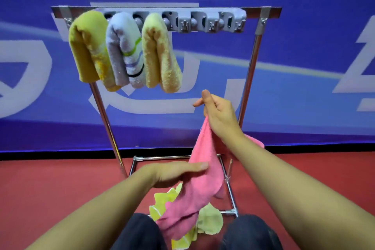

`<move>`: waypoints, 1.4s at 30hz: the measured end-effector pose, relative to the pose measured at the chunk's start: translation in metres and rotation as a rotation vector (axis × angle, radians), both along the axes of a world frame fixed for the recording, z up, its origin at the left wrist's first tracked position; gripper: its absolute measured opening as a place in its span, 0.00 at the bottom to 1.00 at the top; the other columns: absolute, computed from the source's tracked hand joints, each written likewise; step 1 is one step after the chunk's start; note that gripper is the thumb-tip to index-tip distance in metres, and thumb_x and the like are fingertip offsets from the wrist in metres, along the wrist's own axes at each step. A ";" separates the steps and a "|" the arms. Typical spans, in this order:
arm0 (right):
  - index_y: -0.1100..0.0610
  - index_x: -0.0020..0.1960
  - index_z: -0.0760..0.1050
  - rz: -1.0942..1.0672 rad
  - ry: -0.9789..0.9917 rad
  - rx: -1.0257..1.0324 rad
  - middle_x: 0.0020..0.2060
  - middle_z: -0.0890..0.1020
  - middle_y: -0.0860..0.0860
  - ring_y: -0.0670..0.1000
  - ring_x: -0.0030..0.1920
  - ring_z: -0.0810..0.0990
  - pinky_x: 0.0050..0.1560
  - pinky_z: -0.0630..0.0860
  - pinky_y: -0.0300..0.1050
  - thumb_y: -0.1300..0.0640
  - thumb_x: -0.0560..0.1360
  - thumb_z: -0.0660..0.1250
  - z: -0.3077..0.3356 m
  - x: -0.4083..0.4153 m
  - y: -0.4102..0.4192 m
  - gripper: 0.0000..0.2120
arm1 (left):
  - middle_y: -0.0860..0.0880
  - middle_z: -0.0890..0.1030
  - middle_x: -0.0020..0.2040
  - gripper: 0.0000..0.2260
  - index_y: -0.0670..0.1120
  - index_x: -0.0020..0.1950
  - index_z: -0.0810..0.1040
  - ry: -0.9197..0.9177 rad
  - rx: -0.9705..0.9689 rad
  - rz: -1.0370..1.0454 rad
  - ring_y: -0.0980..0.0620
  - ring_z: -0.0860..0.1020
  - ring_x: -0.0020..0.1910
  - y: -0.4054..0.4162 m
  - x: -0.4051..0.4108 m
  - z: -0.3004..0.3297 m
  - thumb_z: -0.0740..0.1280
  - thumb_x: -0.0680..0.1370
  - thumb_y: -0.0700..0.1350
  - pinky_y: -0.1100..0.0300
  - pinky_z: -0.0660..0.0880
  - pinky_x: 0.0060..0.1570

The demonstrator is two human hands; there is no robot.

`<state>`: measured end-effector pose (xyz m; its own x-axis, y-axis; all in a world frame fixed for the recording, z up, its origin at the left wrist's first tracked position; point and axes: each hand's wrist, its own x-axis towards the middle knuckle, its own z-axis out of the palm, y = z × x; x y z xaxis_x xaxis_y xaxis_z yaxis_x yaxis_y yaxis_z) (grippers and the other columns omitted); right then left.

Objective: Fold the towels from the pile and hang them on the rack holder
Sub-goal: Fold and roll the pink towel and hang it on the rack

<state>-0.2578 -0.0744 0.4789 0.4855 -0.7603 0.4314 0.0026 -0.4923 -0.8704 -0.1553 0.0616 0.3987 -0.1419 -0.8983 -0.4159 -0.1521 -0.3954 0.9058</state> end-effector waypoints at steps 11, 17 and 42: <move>0.52 0.54 0.80 -0.116 0.187 0.027 0.38 0.82 0.45 0.47 0.40 0.78 0.54 0.77 0.54 0.38 0.82 0.57 0.008 -0.026 -0.011 0.21 | 0.41 0.85 0.54 0.19 0.41 0.61 0.80 0.460 -0.114 0.434 0.48 0.85 0.53 -0.018 -0.064 0.029 0.66 0.81 0.55 0.56 0.79 0.58; 0.52 0.53 0.74 -0.104 0.388 0.272 0.28 0.83 0.53 0.50 0.27 0.79 0.36 0.75 0.46 0.28 0.77 0.56 -0.016 -0.069 -0.004 0.27 | 0.35 0.75 0.72 0.38 0.35 0.74 0.73 0.706 -0.140 0.367 0.38 0.74 0.72 -0.012 -0.045 0.042 0.55 0.82 0.68 0.43 0.61 0.78; 0.50 0.53 0.85 -0.058 -0.080 0.458 0.48 0.84 0.52 0.50 0.46 0.77 0.52 0.75 0.47 0.58 0.83 0.63 -0.018 -0.045 -0.002 0.12 | 0.43 0.84 0.62 0.13 0.41 0.64 0.83 0.584 -0.286 0.791 0.46 0.82 0.61 0.006 0.020 0.043 0.66 0.81 0.41 0.51 0.79 0.60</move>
